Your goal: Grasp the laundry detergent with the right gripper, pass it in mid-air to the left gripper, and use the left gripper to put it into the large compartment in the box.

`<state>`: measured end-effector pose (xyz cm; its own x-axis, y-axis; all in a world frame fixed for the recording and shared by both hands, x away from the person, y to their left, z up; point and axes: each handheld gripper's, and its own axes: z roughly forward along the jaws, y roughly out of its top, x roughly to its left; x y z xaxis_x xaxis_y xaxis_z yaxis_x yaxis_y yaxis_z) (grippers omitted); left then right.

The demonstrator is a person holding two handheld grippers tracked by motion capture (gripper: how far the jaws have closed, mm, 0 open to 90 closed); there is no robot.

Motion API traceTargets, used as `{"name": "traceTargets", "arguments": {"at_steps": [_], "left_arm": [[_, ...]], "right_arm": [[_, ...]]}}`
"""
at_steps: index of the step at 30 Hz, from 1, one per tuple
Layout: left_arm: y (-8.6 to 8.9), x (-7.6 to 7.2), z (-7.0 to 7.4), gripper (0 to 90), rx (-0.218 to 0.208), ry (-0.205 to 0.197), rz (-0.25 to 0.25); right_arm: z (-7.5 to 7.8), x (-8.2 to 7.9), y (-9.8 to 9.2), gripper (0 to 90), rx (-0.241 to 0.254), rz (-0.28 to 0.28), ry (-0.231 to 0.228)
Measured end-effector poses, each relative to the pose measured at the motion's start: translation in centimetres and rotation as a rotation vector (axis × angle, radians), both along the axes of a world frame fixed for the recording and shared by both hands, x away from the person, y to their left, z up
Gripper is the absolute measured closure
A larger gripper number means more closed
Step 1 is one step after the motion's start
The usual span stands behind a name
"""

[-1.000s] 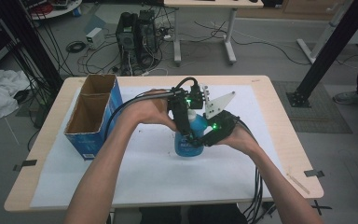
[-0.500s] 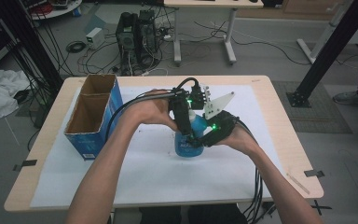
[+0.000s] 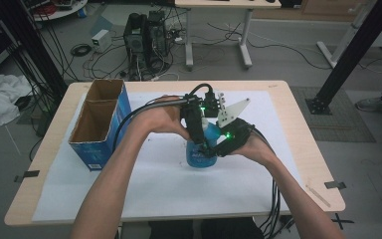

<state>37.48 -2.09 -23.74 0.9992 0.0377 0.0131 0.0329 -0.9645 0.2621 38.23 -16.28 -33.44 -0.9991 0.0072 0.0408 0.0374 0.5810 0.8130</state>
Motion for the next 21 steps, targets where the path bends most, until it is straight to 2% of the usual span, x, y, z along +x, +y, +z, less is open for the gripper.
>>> {"name": "traceTargets", "arguments": {"at_steps": [1,7,9,10,11,13,17,21], "left_arm": [[-0.03,0.01,0.08,32.4,0.011,-0.001,-0.003],[-0.03,-0.04,-0.01,37.4,0.014,-0.004,-0.004],[-0.07,-0.02,0.08,37.6,0.029,-0.011,-0.011],[-0.07,0.11,0.03,37.7,0.023,-0.016,-0.029],[-0.10,0.00,0.01,37.8,0.021,-0.016,-0.017],[-0.09,0.10,0.19,38.0,0.039,-0.025,-0.038],[-0.07,0.00,0.18,38.1,0.010,-0.024,-0.019],[-0.15,-0.01,0.25,38.2,0.023,-0.028,-0.023]], "right_arm": [[0.02,-0.07,0.00,44.8,0.003,-0.009,0.010],[-0.08,0.00,0.00,44.8,-0.002,0.004,-0.002],[-0.17,0.13,-0.01,44.8,-0.003,0.011,-0.022],[-0.16,0.04,-0.01,44.8,0.008,0.002,-0.006],[-0.15,0.00,-0.02,44.8,0.007,0.008,0.003],[-0.15,0.01,-0.02,44.8,0.009,0.008,-0.003],[-0.09,0.00,-0.11,44.7,0.016,0.008,0.004],[-0.10,0.00,-0.10,44.5,0.022,0.007,-0.002]]}}
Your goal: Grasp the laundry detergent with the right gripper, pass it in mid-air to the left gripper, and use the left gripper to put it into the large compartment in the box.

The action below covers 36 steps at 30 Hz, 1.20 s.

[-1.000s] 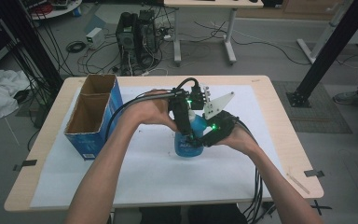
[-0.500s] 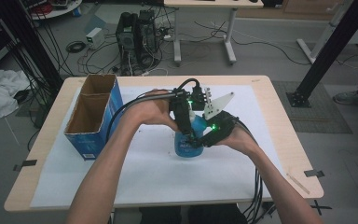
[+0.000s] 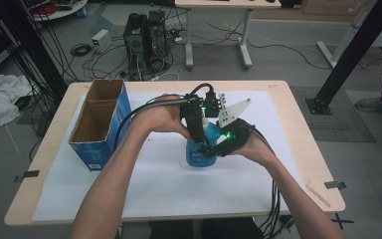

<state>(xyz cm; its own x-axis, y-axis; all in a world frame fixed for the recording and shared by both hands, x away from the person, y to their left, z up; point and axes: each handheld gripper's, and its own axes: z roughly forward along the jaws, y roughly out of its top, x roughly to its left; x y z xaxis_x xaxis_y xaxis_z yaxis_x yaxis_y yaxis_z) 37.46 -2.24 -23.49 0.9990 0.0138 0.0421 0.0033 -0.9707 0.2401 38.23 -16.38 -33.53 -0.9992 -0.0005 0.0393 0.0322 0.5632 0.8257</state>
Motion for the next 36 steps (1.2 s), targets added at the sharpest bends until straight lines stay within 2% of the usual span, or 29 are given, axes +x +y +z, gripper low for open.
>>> {"name": "traceTargets", "arguments": {"at_steps": [6,8,9,11,12,16,18,19,20,21,24,25,26,31,36], "left_arm": [[0.02,-0.11,0.16,38.3,0.002,-0.005,-0.006],[0.05,-0.29,0.08,38.3,-0.017,-0.002,0.012],[0.10,-0.15,0.30,38.3,0.006,-0.007,-0.010],[0.14,-0.14,0.29,38.3,0.001,-0.009,-0.012],[0.14,-0.25,0.22,38.3,-0.012,-0.005,0.005],[0.26,-0.25,0.21,38.2,-0.020,-0.005,0.003],[0.28,-0.23,0.36,38.2,-0.007,-0.007,-0.001],[0.31,-0.41,0.23,38.2,-0.025,-0.001,0.024],[0.30,-0.40,0.27,38.2,-0.021,-0.002,0.020],[0.30,-0.40,0.30,38.3,-0.021,-0.002,0.021],[0.29,-0.41,0.32,38.2,-0.020,-0.001,0.019],[0.28,-0.39,0.31,38.2,-0.023,-0.005,0.014],[0.27,-0.42,0.27,38.2,-0.026,-0.007,0.016],[0.36,-0.50,0.42,38.2,-0.036,-0.004,0.019],[0.45,-0.53,0.53,38.2,-0.024,-0.013,0.012]], "right_arm": [[-0.01,-0.11,-0.03,44.1,0.012,0.001,-0.003],[0.00,-0.10,-0.05,44.1,0.014,0.001,-0.008],[0.02,-0.13,-0.03,43.9,0.015,0.001,-0.006],[0.02,-0.15,-0.01,43.7,0.017,0.001,-0.007],[0.02,-0.15,-0.01,43.7,0.017,0.001,-0.007],[0.02,-0.16,0.03,43.4,0.019,0.004,-0.007],[0.03,-0.18,0.03,43.0,0.021,0.004,-0.006],[0.04,-0.19,0.03,42.8,0.020,0.003,-0.005],[0.06,-0.27,0.00,42.6,0.013,0.006,0.009],[0.05,-0.17,0.04,42.5,0.023,0.001,-0.011],[0.06,-0.21,0.02,42.1,0.022,0.001,-0.008],[0.09,-0.34,-0.02,41.8,0.012,0.002,0.012],[0.05,-0.23,0.03,41.5,0.021,0.002,-0.008],[-0.24,-0.17,0.24,39.1,0.017,0.004,-0.023],[-0.35,-0.21,0.22,35.9,0.021,-0.002,-0.007]]}}
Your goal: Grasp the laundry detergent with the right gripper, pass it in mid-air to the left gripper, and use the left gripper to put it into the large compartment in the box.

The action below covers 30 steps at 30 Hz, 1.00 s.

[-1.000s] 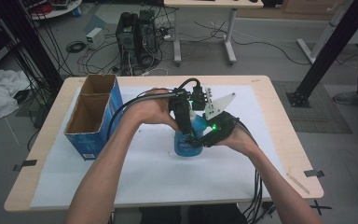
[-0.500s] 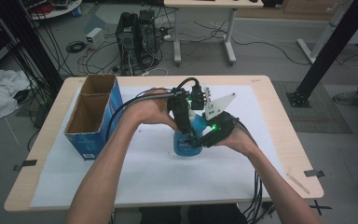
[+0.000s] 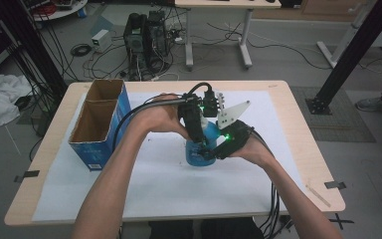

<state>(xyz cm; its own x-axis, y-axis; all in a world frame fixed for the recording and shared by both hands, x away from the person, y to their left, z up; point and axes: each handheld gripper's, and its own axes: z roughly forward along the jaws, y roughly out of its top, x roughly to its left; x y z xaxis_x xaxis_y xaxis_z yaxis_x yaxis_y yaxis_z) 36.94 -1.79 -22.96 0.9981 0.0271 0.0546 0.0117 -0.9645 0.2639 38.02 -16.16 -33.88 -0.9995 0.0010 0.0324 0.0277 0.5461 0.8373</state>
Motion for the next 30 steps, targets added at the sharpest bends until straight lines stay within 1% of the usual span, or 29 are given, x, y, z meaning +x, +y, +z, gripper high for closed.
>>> {"name": "traceTargets", "arguments": {"at_steps": [2,3,5,8,9,12,15,18,21,23,25,27,28,29,30], "left_arm": [[0.06,-0.02,-0.01,38.2,-0.004,0.004,0.002],[0.09,-0.01,0.06,38.2,0.004,0.003,0.002],[0.16,-0.07,0.00,38.2,0.005,0.004,0.006],[0.20,-0.11,-0.05,38.2,-0.006,0.005,0.008],[0.20,-0.09,-0.02,38.2,-0.010,0.004,0.002],[0.20,-0.10,0.05,38.2,-0.002,0.004,0.000],[0.23,-0.17,0.05,38.2,-0.005,0.003,0.006],[0.21,-0.14,0.07,38.2,0.003,0.003,-0.001],[0.22,-0.20,0.02,38.2,0.000,0.005,0.005],[0.24,-0.19,0.08,38.2,0.002,0.003,0.006],[0.26,-0.19,0.10,38.2,0.003,0.002,0.005],[0.30,-0.20,0.07,38.2,-0.010,0.002,0.005],[0.33,-0.20,0.09,38.2,-0.008,0.005,0.007],[0.31,-0.20,0.16,38.2,-0.001,0.003,0.003],[0.34,-0.20,0.17,38.2,0.000,0.004,0.002]], "right_arm": [[0.03,0.04,-0.01,34.3,0.001,-0.002,-0.004],[0.03,0.04,-0.01,34.3,0.001,-0.002,-0.004],[0.10,-0.06,-0.07,33.6,0.000,-0.005,-0.004],[0.11,-0.09,-0.09,32.5,-0.004,-0.011,-0.002],[0.11,-0.09,-0.09,32.2,-0.006,-0.014,-0.003],[0.13,-0.10,-0.08,31.8,-0.007,-0.012,-0.008],[0.16,-0.15,-0.09,30.2,-0.007,-0.014,-0.011],[0.21,-0.19,-0.20,27.3,-0.010,-0.023,-0.002],[0.21,-0.21,-0.27,25.3,-0.016,-0.026,0.003],[0.16,-0.17,-0.23,23.3,-0.020,-0.032,-0.003],[0.15,-0.22,-0.24,23.3,-0.024,-0.033,0.004],[0.13,-0.19,-0.24,23.3,-0.025,-0.028,-0.002],[0.17,-0.27,-0.29,23.2,-0.028,-0.032,0.007],[0.17,-0.27,-0.29,23.2,-0.028,-0.032,0.007],[0.25,-0.46,-0.41,23.0,-0.040,-0.034,0.038]]}}
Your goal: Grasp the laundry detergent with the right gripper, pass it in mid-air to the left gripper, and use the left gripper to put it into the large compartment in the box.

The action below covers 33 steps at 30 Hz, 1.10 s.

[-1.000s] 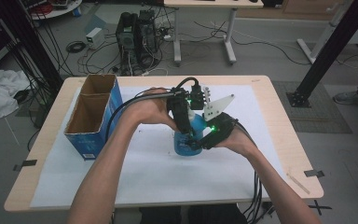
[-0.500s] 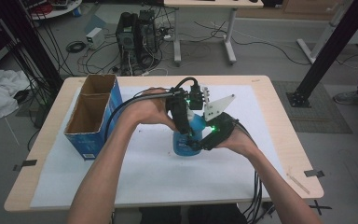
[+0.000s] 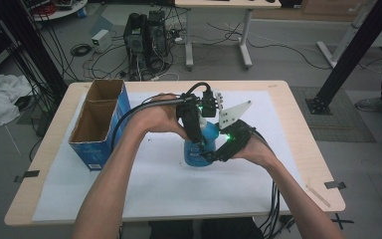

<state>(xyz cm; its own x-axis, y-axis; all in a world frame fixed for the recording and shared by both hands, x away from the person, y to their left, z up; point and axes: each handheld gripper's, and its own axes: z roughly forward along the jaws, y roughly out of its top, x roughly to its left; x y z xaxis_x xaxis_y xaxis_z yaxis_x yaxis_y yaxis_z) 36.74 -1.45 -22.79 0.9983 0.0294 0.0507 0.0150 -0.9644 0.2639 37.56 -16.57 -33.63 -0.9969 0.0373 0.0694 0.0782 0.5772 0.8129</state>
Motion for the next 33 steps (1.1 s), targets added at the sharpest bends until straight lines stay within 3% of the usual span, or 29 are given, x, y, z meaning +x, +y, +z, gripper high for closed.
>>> {"name": "traceTargets", "arguments": {"at_steps": [3,6,8,17,19,23,28,30,32,33], "left_arm": [[0.1,0.0,0.0,38.2,-0.005,0.000,0.005],[0.1,0.0,0.1,38.2,0.008,-0.003,0.004],[0.2,0.0,0.0,38.2,-0.008,0.002,0.012],[0.5,0.1,0.1,38.2,-0.006,0.002,0.012],[0.5,0.1,0.2,38.2,-0.004,0.002,0.017],[0.8,0.1,0.3,38.2,-0.012,-0.001,0.021],[1.0,0.2,0.5,38.2,-0.010,-0.003,0.029],[1.0,0.2,0.5,38.2,-0.010,0.000,0.034],[1.2,0.2,0.6,38.2,-0.017,0.001,0.041],[1.2,0.3,0.7,38.2,-0.011,-0.005,0.032]], "right_arm": [[-0.1,0.3,0.0,22.9,0.016,0.001,-0.036],[0.0,0.3,-0.2,22.7,0.018,-0.004,-0.027],[0.0,0.3,-0.3,22.6,0.022,-0.005,-0.029],[0.2,0.0,-0.6,22.0,-0.003,-0.020,-0.020],[0.1,0.1,-0.6,21.5,0.000,-0.021,-0.036],[0.2,-0.1,-1.0,21.4,-0.028,-0.046,0.004],[0.2,0.0,-1.1,21.3,-0.034,-0.061,-0.013],[0.1,0.0,-1.1,12.0,-0.050,-0.082,-0.008],[0.0,0.1,-1.0,12.3,-0.058,-0.095,-0.031],[0.0,0.0,-1.1,12.2,-0.058,-0.102,-0.019]]}}
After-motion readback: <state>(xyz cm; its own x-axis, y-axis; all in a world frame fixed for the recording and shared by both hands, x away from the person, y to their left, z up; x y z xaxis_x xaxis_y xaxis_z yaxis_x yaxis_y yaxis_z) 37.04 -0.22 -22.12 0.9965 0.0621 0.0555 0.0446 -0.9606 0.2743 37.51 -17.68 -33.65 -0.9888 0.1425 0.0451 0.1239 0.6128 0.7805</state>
